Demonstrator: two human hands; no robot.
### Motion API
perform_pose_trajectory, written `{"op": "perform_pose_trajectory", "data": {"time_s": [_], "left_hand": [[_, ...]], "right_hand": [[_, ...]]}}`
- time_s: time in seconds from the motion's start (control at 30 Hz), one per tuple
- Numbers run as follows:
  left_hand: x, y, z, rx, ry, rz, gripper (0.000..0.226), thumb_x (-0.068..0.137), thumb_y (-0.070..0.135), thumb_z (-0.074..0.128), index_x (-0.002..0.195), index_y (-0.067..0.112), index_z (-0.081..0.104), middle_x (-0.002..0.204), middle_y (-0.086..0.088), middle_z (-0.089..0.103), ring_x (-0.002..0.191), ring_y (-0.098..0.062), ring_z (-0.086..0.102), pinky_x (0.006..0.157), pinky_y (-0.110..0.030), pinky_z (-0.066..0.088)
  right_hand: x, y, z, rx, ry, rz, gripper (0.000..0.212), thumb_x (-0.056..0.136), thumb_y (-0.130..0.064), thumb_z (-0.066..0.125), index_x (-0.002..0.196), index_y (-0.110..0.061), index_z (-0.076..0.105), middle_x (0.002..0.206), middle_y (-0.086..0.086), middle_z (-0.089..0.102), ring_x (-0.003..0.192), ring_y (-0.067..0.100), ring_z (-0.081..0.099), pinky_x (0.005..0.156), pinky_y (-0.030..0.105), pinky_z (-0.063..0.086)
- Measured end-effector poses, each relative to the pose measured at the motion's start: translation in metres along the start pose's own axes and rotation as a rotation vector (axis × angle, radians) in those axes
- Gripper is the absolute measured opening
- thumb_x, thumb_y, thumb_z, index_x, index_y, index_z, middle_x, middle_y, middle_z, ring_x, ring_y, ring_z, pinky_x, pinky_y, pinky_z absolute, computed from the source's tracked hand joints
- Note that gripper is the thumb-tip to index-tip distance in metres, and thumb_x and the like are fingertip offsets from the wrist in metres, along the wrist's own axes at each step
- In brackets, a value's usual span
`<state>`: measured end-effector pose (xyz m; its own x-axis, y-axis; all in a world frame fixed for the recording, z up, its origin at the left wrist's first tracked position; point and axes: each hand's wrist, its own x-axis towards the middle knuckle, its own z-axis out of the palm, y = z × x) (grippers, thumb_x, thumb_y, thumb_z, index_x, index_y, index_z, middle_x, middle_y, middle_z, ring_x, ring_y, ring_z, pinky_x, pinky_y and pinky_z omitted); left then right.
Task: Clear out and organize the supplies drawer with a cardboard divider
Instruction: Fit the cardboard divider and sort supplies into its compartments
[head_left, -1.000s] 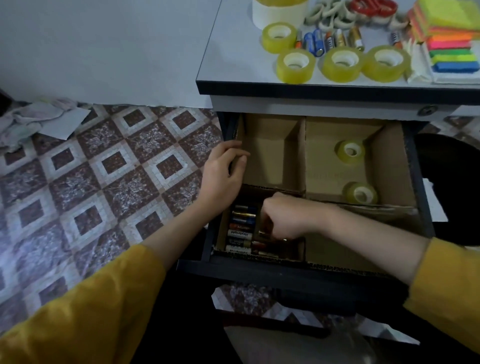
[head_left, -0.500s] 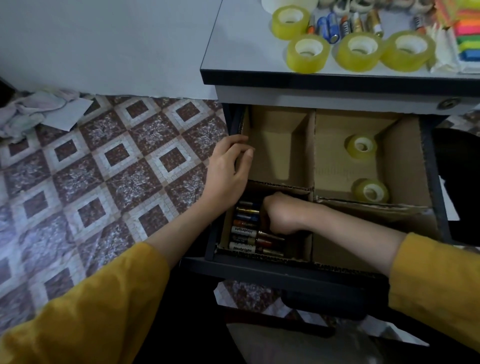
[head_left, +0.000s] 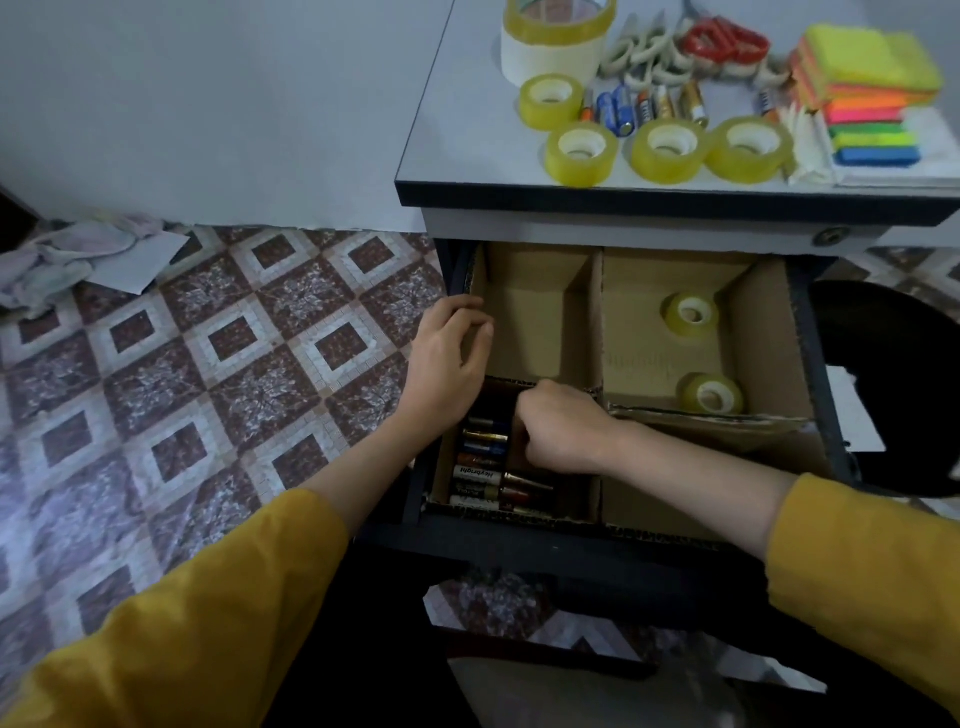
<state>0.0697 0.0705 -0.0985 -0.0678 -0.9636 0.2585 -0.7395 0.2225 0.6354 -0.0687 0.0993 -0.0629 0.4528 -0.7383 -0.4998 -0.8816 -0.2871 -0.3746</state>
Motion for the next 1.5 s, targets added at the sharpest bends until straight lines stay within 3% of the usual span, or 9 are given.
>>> {"op": "perform_pose_trajectory", "data": {"time_s": [0.17, 0.37, 0.47, 0.7, 0.87, 1.1, 1.23, 1.33, 1.5], "left_hand": [[0.002, 0.008, -0.005, 0.113, -0.096, 0.041, 0.029, 0.096, 0.016, 0.045, 0.102, -0.003, 0.065, 0.109, -0.014, 0.060, 0.107, -0.028, 0.049, 0.086, -0.019, 0.028], [0.024, 0.030, -0.032, 0.166, -0.217, 0.045, 0.026, 0.096, 0.019, 0.047, 0.102, 0.003, 0.068, 0.109, -0.009, 0.062, 0.098, -0.016, 0.055, 0.081, -0.016, 0.036], [0.035, 0.041, -0.046, 0.160, -0.198, 0.097, 0.018, 0.092, 0.019, 0.056, 0.096, 0.008, 0.070, 0.101, -0.003, 0.065, 0.090, -0.008, 0.055, 0.078, -0.013, 0.036], [0.069, 0.074, -0.074, 0.105, -0.136, 0.181, 0.008, 0.086, 0.017, 0.065, 0.088, 0.013, 0.071, 0.084, 0.007, 0.062, 0.073, 0.003, 0.052, 0.065, -0.004, 0.039], [0.099, 0.095, -0.080, 0.126, -0.098, 0.234, 0.015, 0.086, 0.017, 0.065, 0.096, 0.010, 0.074, 0.093, 0.000, 0.070, 0.075, -0.003, 0.056, 0.063, -0.004, 0.039], [0.149, 0.119, -0.065, 0.179, -0.133, 0.247, 0.019, 0.087, 0.021, 0.063, 0.101, 0.012, 0.073, 0.100, -0.002, 0.071, 0.083, -0.011, 0.060, 0.076, -0.021, 0.045], [0.174, 0.129, -0.056, 0.242, -0.217, 0.232, 0.023, 0.086, 0.022, 0.064, 0.106, 0.012, 0.070, 0.105, -0.002, 0.069, 0.090, -0.011, 0.058, 0.079, -0.021, 0.042], [0.192, 0.133, -0.051, 0.305, -0.281, 0.191, 0.026, 0.084, 0.024, 0.067, 0.108, 0.014, 0.068, 0.107, -0.004, 0.066, 0.095, -0.014, 0.058, 0.079, -0.022, 0.040], [0.208, 0.140, -0.043, 0.376, -0.368, 0.168, 0.035, 0.082, 0.026, 0.070, 0.115, 0.016, 0.065, 0.114, -0.006, 0.063, 0.105, -0.017, 0.056, 0.083, -0.021, 0.039]], "right_hand": [[-0.015, 0.009, -0.015, 0.152, 0.129, -0.051, 0.025, 0.086, -0.003, 0.053, 0.101, -0.009, 0.073, 0.097, 0.007, 0.069, 0.089, 0.019, 0.063, 0.081, 0.031, 0.055], [-0.047, 0.022, -0.051, 0.226, 0.369, -0.066, 0.021, 0.090, -0.008, 0.056, 0.100, -0.012, 0.073, 0.102, 0.000, 0.069, 0.095, 0.007, 0.059, 0.091, 0.018, 0.045], [-0.057, 0.032, -0.072, 0.230, 0.478, -0.039, 0.019, 0.089, -0.009, 0.058, 0.095, -0.015, 0.074, 0.096, -0.004, 0.069, 0.083, -0.001, 0.055, 0.077, 0.007, 0.042], [-0.077, 0.056, -0.132, 0.311, 0.658, 0.029, 0.017, 0.088, -0.004, 0.057, 0.092, -0.012, 0.072, 0.077, -0.008, 0.061, 0.068, 0.002, 0.057, 0.060, 0.010, 0.045], [-0.071, 0.076, -0.171, 0.307, 0.775, 0.108, 0.018, 0.085, 0.003, 0.055, 0.087, -0.006, 0.072, 0.081, 0.010, 0.067, 0.064, 0.017, 0.059, 0.051, 0.012, 0.045], [-0.041, 0.099, -0.210, 0.258, 0.846, 0.260, 0.015, 0.079, 0.000, 0.059, 0.079, -0.003, 0.073, 0.083, 0.011, 0.069, 0.070, 0.022, 0.057, 0.071, 0.032, 0.052], [-0.020, 0.110, -0.221, 0.255, 0.854, 0.331, 0.015, 0.077, -0.005, 0.061, 0.084, 0.002, 0.072, 0.084, 0.018, 0.070, 0.070, 0.028, 0.063, 0.069, 0.038, 0.055], [-0.009, 0.110, -0.223, 0.245, 0.822, 0.370, 0.014, 0.077, -0.017, 0.067, 0.082, -0.003, 0.067, 0.086, 0.012, 0.064, 0.081, 0.028, 0.061, 0.059, 0.029, 0.046], [0.006, 0.106, -0.220, 0.174, 0.792, 0.438, 0.042, 0.081, -0.028, 0.068, 0.113, -0.004, 0.058, 0.120, 0.014, 0.058, 0.112, 0.031, 0.056, 0.081, 0.032, 0.043]]}}
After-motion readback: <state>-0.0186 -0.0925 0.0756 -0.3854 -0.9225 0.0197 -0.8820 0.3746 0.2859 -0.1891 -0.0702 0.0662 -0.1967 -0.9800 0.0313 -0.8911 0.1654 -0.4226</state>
